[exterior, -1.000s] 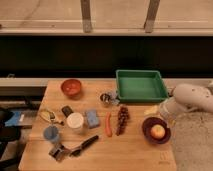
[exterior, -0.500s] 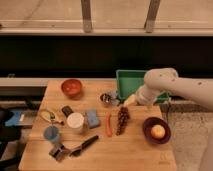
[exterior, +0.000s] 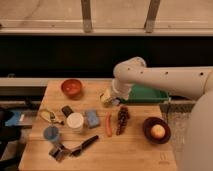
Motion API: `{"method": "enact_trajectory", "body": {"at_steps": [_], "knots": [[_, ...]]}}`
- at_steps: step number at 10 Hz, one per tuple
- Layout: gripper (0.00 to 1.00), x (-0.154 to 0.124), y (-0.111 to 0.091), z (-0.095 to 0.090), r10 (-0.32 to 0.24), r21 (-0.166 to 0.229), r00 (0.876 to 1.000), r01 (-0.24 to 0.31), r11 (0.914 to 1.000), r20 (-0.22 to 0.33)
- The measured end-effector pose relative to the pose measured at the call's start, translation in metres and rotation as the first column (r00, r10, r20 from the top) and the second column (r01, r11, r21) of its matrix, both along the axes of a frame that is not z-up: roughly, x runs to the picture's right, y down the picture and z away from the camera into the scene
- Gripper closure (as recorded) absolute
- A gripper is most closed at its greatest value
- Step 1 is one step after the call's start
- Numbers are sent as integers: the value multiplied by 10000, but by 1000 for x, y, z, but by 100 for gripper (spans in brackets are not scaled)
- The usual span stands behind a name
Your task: Wipe tray with eraser
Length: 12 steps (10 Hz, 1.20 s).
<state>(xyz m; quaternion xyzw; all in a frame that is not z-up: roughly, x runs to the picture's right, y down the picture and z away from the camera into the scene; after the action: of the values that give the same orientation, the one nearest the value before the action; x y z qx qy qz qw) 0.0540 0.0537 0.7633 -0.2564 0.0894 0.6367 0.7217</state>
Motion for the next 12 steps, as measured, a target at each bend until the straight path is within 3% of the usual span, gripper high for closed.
{"method": "enact_trajectory", "body": {"at_steps": [6, 8, 10, 12], "knots": [[20, 6, 0, 1, -27, 56, 10000, 27, 10000, -48], [20, -5, -15, 1, -239, 364, 9995, 232, 9991, 204], [20, -42, -34, 6, -726, 664, 9945, 676, 9955, 758], [20, -91, -46, 16, -1361, 866, 9809, 1249, 9884, 1392]]}}
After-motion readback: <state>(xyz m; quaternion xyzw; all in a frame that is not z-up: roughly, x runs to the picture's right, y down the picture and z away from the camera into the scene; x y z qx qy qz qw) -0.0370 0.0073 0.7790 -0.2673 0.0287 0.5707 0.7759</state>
